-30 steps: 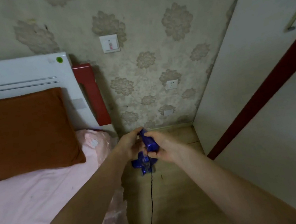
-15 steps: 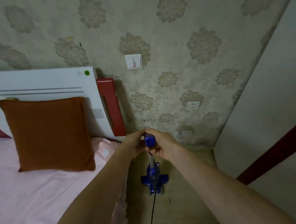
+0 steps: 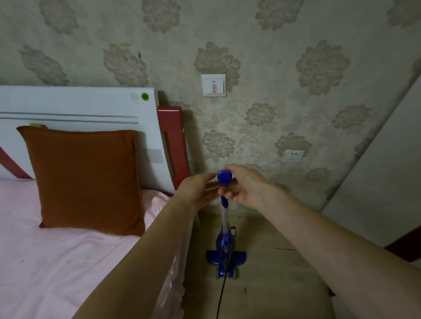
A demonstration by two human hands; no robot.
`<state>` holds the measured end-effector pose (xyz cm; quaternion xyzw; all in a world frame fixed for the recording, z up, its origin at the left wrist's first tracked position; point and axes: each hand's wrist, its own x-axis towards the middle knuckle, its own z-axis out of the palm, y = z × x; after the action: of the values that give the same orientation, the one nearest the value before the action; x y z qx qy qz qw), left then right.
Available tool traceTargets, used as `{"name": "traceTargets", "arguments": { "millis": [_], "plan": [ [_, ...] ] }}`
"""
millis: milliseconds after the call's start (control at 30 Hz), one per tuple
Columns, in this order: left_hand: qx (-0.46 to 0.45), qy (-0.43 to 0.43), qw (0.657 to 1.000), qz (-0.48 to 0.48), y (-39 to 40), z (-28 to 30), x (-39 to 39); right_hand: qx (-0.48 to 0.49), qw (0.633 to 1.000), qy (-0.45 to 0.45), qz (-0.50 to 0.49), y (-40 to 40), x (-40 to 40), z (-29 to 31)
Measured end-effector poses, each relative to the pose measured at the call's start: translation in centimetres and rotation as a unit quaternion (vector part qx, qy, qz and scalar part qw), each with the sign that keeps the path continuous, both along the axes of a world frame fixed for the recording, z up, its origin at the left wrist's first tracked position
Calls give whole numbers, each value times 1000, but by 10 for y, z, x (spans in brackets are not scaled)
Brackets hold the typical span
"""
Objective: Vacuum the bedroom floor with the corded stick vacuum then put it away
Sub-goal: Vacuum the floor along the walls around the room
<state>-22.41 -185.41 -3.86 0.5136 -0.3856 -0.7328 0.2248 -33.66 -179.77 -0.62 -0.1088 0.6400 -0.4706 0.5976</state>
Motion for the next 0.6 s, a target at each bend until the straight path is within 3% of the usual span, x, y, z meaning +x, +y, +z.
{"name": "traceTargets", "arguments": {
  "millis": [133, 200, 267, 333, 433, 600],
  "plan": [
    [-19, -29, 999, -1, 7, 1, 21, 1, 999, 43, -2, 7, 14, 7],
    [-42, -60, 997, -10, 16, 8, 34, -10, 987, 158, 10, 14, 19, 11],
    [-73, -90, 993, -24, 27, 15, 54, -35, 934, 353, 36, 24, 27, 16],
    [-109, -115, 987, -28, 39, 21, 80, -99, 874, 472, 60, 38, 45, 23],
    [-154, -170, 973, -27, 71, 21, 134, -141, 822, 516, 196, 63, 98, 33],
    [-174, -307, 934, 52, 177, 3, 283, -129, 728, 487, 465, 123, 244, 29]
  ]
}}
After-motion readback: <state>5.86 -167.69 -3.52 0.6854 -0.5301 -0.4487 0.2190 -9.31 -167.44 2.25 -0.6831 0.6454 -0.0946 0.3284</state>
